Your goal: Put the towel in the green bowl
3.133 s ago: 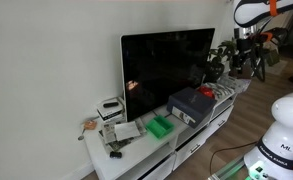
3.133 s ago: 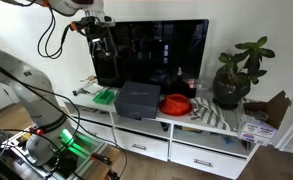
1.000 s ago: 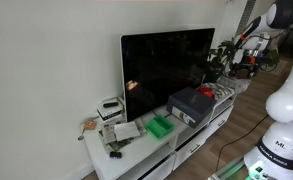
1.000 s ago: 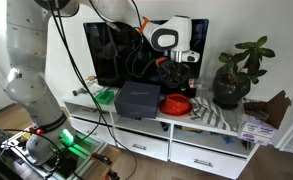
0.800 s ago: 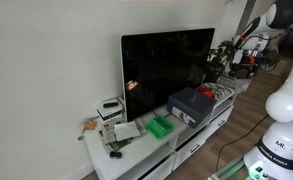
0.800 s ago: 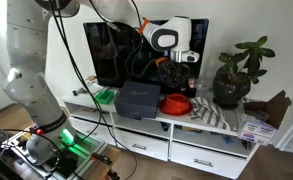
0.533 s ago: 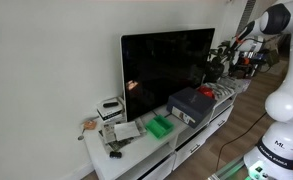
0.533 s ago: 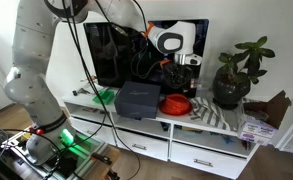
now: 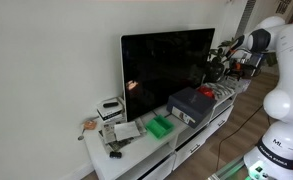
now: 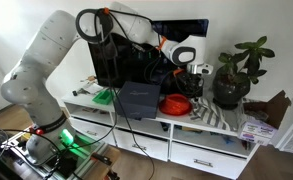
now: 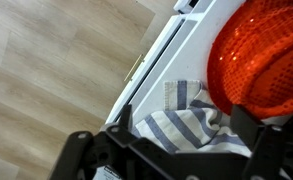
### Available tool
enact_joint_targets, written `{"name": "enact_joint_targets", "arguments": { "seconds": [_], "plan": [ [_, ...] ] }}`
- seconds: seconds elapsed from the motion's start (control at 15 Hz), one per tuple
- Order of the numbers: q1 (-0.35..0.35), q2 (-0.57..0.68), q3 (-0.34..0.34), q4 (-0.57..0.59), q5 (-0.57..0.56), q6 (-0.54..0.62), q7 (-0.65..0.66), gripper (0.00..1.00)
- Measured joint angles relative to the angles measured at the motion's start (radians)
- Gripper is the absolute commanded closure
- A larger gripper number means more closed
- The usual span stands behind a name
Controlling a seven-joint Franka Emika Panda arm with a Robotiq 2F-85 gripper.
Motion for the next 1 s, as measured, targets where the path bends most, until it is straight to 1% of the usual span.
{"name": "enact_joint_targets", "arguments": {
  "seconds": [0.2, 0.47, 0.73, 1.0],
  "plan": [
    [-0.030, 0.112, 0.021, 0.136, 0.000, 0.003, 0.040, 0.00],
    [-0.049, 0.258, 0.026, 0.320, 0.004, 0.005, 0.107, 0.00],
    [-0.065, 0.386, 0.041, 0.496, 0.008, 0.043, 0.154, 0.00],
    [-0.073, 0.511, 0.045, 0.644, 0.008, 0.059, 0.201, 0.00]
  ]
}}
